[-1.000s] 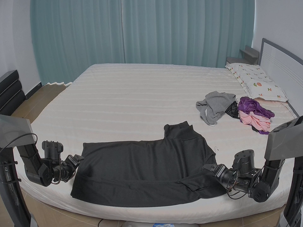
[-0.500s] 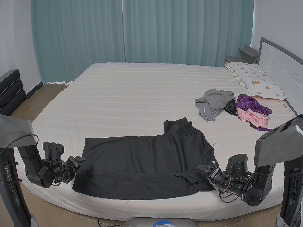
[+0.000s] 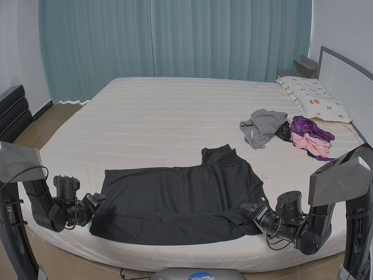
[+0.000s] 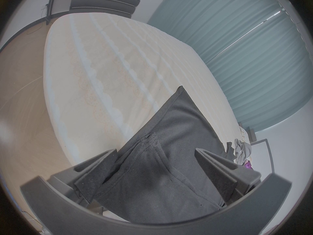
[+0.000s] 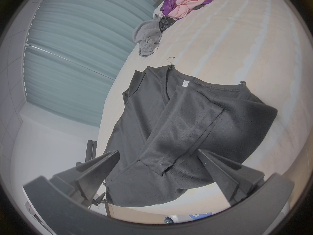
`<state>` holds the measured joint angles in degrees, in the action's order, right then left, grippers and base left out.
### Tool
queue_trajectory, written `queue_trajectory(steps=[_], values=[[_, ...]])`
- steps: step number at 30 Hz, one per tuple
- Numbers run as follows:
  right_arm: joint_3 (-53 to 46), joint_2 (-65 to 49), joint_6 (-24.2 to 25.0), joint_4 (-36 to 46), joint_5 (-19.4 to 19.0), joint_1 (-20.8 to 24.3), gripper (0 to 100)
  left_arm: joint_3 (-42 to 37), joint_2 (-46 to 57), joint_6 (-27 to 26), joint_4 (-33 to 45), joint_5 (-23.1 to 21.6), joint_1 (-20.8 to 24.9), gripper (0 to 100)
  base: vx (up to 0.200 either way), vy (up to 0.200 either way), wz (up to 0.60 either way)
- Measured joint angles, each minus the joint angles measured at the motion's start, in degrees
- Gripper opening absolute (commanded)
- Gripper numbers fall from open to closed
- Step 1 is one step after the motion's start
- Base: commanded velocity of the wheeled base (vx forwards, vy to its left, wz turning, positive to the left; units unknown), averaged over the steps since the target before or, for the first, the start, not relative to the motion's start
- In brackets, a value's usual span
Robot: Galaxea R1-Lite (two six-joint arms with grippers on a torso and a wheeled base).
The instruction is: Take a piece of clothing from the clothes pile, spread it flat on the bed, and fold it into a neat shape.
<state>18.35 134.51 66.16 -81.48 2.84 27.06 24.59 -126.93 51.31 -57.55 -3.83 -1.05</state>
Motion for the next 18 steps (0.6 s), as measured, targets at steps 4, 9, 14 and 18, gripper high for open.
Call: queue_trajectory(steps=[4,9,14,18], values=[[-0.1,0.2,-0.7,0.3,0.0,0.3,100,0.1,-0.1,-0.1,0.0,0.0,0.0,100,0.000,0.000,0.00],[0.0,0.9,-2.9,0.8,0.0,0.4,100,0.1,-0.3,-0.2,0.0,0.1,0.1,100,0.000,0.000,0.00],[0.6,1.6,-4.1,1.0,0.1,0.4,100,0.1,-0.4,-0.2,0.0,0.2,0.1,100,0.000,0.000,0.00],[1.4,2.3,-4.7,1.0,0.2,0.3,100,0.1,-0.4,-0.1,0.0,0.3,0.2,100,0.000,0.000,0.00]])
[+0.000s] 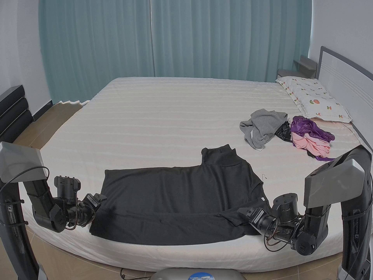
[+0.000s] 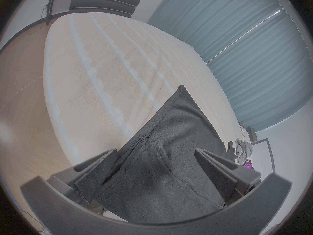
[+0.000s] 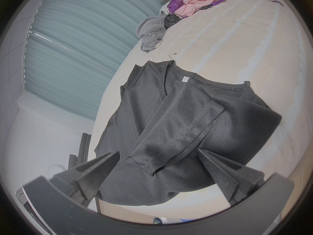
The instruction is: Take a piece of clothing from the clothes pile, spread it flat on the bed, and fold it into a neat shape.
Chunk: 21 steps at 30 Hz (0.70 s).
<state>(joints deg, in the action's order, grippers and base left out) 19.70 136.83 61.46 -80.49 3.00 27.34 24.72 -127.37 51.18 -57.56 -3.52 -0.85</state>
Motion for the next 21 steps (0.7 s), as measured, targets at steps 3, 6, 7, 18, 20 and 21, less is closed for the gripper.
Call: queue_trajectory(steps=[3,6,7,18,20,21], values=[[1.0,0.5,-0.1,0.2,0.0,-0.4,100,0.0,0.0,0.0,0.0,0.0,0.0,100,0.000,0.000,0.00],[2.0,1.0,-0.3,0.4,0.1,-1.0,0,0.0,0.0,0.0,0.0,0.0,0.0,100,0.000,0.000,0.00],[2.2,1.1,-0.5,0.5,0.1,-1.0,0,0.0,0.0,0.0,0.0,0.0,0.0,100,0.000,0.000,0.00],[2.1,0.8,-0.5,0.6,2.4,-1.1,0,0.1,0.0,0.0,0.0,0.0,0.0,100,0.000,0.000,0.00],[1.7,0.5,-0.5,0.5,2.5,-1.0,0,0.0,-0.1,0.0,0.0,0.0,0.0,100,0.000,0.000,0.00],[1.5,0.4,-0.5,0.6,2.5,-0.9,0,0.0,-0.1,0.0,0.0,0.0,0.0,100,0.000,0.000,0.00]])
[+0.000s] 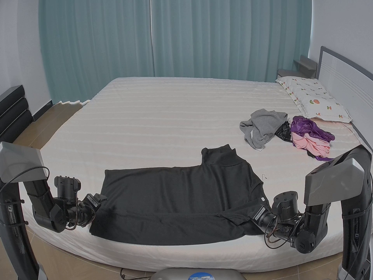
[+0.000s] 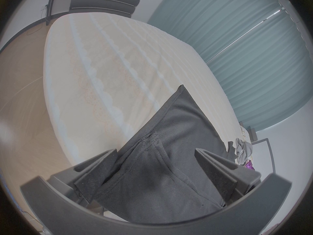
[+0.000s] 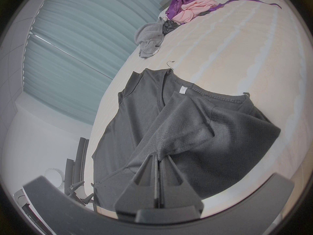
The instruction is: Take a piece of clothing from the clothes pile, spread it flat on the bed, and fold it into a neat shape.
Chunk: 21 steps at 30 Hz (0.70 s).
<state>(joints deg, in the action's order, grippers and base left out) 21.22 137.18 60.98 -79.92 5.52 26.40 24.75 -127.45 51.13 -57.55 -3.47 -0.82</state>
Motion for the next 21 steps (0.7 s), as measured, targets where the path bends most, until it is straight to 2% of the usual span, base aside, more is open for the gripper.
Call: queue_trajectory(steps=[17,21], values=[[-5.7,-7.5,-0.4,0.7,-0.2,2.2,0,0.0,-0.1,-0.1,0.0,0.1,0.0,100,0.000,0.000,0.00],[-7.4,-8.3,-2.6,0.7,-0.4,2.5,0,0.0,-0.2,-0.1,0.0,0.1,0.0,100,0.000,0.000,0.00]])
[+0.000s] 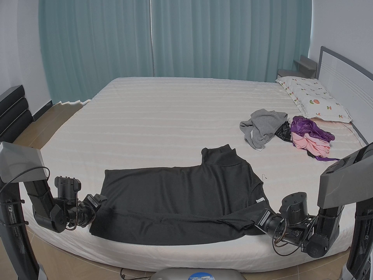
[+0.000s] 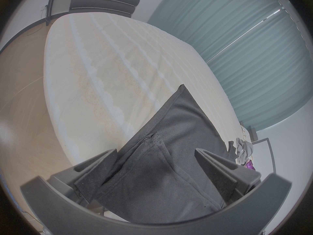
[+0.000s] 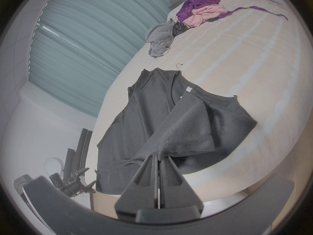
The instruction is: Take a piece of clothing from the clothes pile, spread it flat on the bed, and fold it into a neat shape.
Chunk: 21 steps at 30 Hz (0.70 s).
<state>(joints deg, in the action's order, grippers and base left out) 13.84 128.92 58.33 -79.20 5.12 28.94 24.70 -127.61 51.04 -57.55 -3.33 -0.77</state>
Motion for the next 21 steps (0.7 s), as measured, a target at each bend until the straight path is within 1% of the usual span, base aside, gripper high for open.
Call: queue_trajectory(steps=[5,6,15,21], values=[[-1.8,-0.2,-1.4,0.0,-0.3,0.2,0,0.0,0.0,0.0,0.0,0.0,0.0,100,0.000,0.000,0.00],[-2.1,-0.2,-1.6,0.0,-0.4,0.3,100,0.0,0.0,0.0,0.0,0.0,0.0,100,0.000,0.000,0.00],[-3.0,0.3,-3.0,-0.5,-0.4,0.4,100,0.1,-0.1,0.0,0.0,0.0,0.0,100,0.000,0.000,0.00],[-2.1,-1.4,-5.2,-0.3,-0.4,-2.5,100,0.2,-0.1,0.0,0.0,0.0,0.0,100,0.000,0.000,0.00]])
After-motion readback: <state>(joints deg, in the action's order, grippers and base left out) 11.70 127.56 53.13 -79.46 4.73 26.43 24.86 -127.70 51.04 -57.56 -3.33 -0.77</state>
